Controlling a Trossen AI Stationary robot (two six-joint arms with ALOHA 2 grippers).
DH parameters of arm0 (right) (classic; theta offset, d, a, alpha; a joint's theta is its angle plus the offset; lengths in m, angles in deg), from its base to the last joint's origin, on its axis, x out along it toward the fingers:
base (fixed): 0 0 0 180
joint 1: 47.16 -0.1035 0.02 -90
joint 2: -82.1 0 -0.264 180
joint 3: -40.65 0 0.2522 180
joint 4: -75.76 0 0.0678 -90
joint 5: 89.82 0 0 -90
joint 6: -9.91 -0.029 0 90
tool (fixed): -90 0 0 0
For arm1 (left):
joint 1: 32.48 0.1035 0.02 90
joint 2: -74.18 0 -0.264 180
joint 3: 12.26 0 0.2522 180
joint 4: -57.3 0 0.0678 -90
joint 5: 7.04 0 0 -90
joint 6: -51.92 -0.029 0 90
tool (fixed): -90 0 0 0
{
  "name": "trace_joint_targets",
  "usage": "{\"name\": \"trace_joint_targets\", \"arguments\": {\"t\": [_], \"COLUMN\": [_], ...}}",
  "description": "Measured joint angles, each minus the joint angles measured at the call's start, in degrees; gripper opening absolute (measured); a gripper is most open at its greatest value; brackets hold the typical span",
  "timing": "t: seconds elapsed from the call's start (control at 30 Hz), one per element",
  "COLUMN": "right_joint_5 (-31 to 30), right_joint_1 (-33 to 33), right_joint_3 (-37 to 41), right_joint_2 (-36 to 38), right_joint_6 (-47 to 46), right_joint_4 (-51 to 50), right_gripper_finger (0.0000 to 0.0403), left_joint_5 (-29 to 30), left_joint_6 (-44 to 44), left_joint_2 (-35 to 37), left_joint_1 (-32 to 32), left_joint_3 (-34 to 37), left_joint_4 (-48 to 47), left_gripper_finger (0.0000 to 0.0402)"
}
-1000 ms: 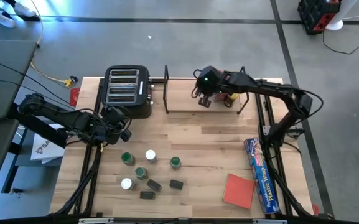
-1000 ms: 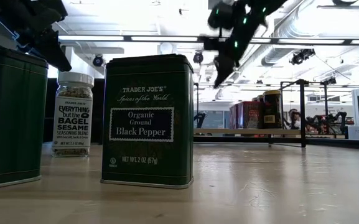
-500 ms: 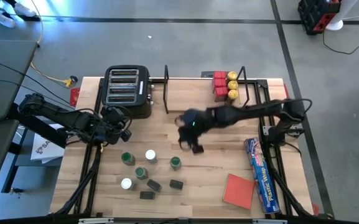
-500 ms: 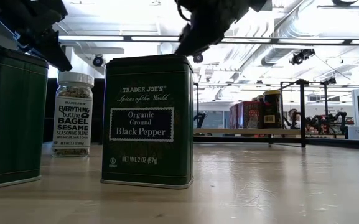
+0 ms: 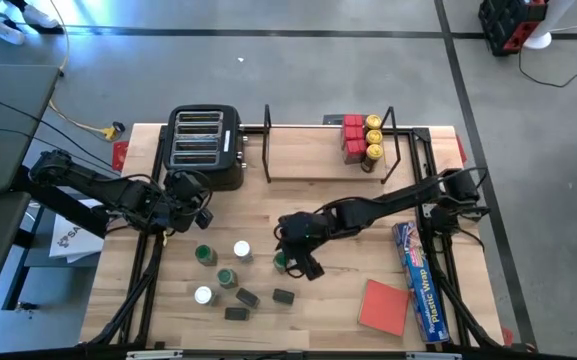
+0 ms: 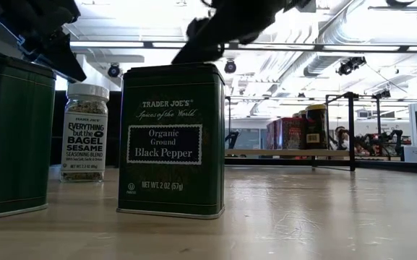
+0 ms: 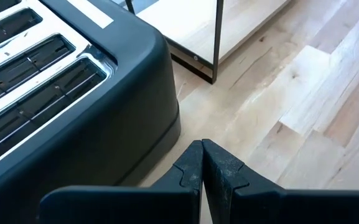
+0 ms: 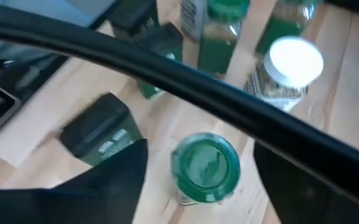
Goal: Shelf spices
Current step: Put the top right green seasoning bottle on the shelf
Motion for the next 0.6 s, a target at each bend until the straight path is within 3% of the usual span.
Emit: {"name": "trace_joint_targets", "arguments": {"t": [0.13, 0.3, 0.43, 0.6], "right_joint_5": [-0.3, -2.6, -2.6, -2.5], "right_joint_1": [0.0, 0.0, 0.0, 0.3], "right_joint_3": [0.0, 0.0, 0.0, 0.0], "right_joint_2": [-2.4, -4.3, -4.7, -4.7], "right_joint_6": [0.5, 0.5, 0.4, 0.3], "right_joint_4": [-0.1, 0.7, 2.2, 2.9], "right_gripper_finger": [0.0339, 0.035, 0.0334, 0.0278], "left_joint_5": [-0.5, -0.8, -0.8, -0.4], "left_joint_6": [0.0, 0.0, 0.0, 0.0], "left_joint_2": [0.0, 0.0, 0.0, 0.0], "left_joint_1": [0.0, 0.0, 0.0, 0.0], "left_joint_3": [0.0, 0.0, 0.0, 0.0], "left_joint_4": [0.0, 0.0, 0.1, 0.1], "left_gripper_finger": [0.0002, 0.0002, 0.0002, 0.0002]}}
